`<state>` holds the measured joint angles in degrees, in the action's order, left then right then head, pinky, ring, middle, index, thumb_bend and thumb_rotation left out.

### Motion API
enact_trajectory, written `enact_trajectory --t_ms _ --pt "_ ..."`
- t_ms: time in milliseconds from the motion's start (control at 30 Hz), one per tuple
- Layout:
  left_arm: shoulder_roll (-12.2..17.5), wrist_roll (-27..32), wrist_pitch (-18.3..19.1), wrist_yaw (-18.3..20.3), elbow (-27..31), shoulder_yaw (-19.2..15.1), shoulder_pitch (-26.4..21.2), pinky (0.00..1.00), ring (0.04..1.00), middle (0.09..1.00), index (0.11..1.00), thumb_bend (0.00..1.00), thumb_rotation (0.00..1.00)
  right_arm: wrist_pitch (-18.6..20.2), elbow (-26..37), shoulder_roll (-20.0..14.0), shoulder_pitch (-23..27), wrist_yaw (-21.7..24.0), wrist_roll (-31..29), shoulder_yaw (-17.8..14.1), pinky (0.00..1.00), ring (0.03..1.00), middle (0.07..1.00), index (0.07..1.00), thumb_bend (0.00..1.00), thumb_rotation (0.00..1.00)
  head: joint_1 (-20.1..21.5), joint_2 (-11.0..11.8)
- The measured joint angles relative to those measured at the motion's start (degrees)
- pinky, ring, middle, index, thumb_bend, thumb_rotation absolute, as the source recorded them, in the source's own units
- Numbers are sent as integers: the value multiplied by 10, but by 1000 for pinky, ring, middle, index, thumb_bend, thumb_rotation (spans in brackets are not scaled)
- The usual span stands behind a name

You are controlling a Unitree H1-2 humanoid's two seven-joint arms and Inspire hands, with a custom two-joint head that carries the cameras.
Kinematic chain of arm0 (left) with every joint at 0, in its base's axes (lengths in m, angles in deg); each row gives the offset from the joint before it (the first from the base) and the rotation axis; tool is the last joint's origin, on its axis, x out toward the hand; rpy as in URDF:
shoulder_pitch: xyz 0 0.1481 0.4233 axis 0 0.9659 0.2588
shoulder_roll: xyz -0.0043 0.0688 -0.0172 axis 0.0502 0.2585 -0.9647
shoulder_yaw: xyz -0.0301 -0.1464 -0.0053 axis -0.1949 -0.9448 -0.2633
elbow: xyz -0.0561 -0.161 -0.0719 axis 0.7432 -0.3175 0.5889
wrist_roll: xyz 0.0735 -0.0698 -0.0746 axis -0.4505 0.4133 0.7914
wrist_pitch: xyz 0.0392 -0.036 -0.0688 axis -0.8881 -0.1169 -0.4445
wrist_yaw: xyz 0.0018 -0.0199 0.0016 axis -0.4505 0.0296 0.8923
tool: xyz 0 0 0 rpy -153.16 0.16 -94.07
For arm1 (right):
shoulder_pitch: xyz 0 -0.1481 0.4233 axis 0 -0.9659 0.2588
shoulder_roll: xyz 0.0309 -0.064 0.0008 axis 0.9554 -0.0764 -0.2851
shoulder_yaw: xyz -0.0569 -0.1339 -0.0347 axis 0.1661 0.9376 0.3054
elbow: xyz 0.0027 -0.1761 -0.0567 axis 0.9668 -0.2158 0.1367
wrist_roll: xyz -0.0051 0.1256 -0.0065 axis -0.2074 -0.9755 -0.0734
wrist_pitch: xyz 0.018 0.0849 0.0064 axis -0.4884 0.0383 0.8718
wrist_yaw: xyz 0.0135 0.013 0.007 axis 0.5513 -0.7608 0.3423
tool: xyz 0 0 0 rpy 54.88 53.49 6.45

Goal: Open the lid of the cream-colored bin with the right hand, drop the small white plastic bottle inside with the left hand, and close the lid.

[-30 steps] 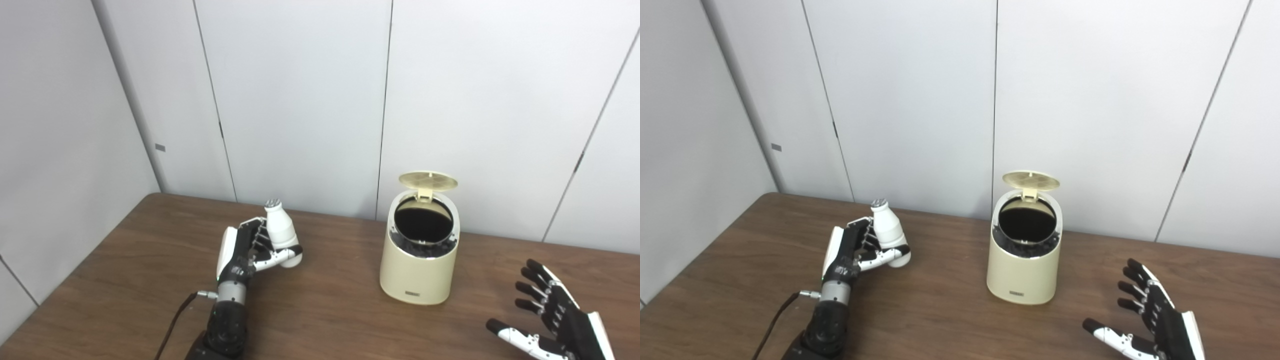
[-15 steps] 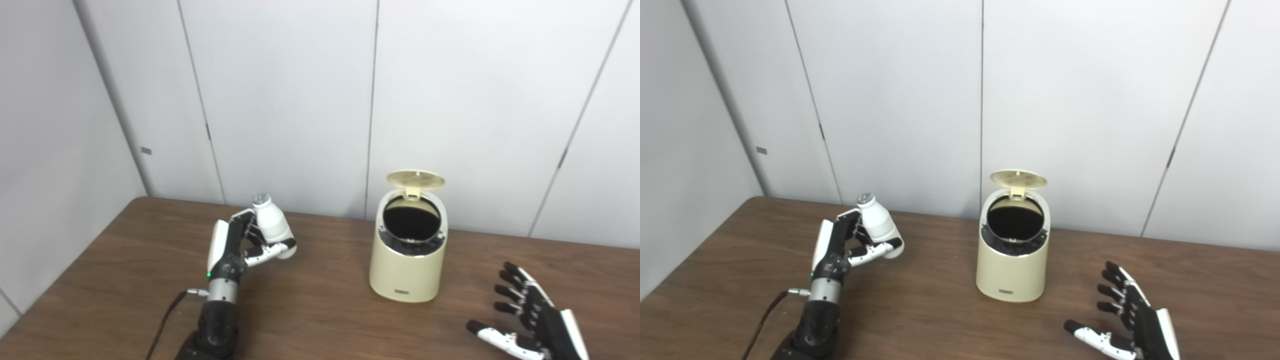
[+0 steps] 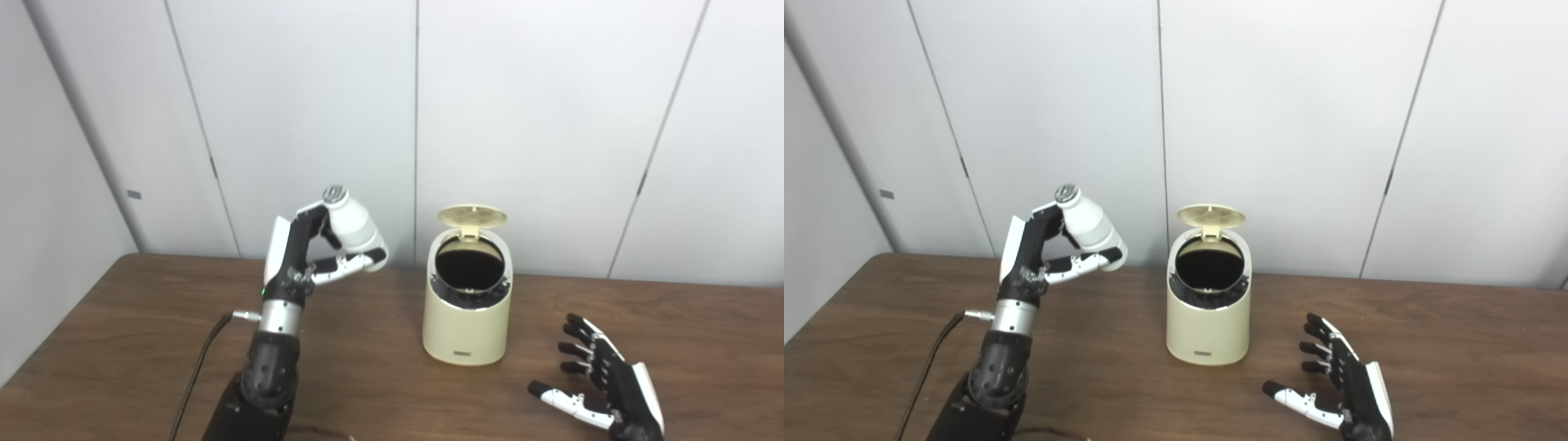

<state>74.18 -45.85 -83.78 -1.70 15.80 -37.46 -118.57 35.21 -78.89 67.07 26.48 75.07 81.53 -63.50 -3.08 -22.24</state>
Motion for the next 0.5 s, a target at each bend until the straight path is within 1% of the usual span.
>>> enact_trajectory --t_ms 200,333,500 --pt "-7 -5 6 16 7 15 -21 363 423 478 500 506 0 -7 -12 5 6 -11 10 3 648 766 852 846 702 176 11 4" --pt "-19 -5 10 22 7 24 -31 357 420 474 503 505 0 -6 -13 10 8 -13 12 4 670 775 855 852 709 220 14 3" --pt "-32 -5 0 22 -2 34 -46 361 421 476 504 505 0 -3 -11 16 7 -13 15 5 672 781 856 854 712 233 19 1"
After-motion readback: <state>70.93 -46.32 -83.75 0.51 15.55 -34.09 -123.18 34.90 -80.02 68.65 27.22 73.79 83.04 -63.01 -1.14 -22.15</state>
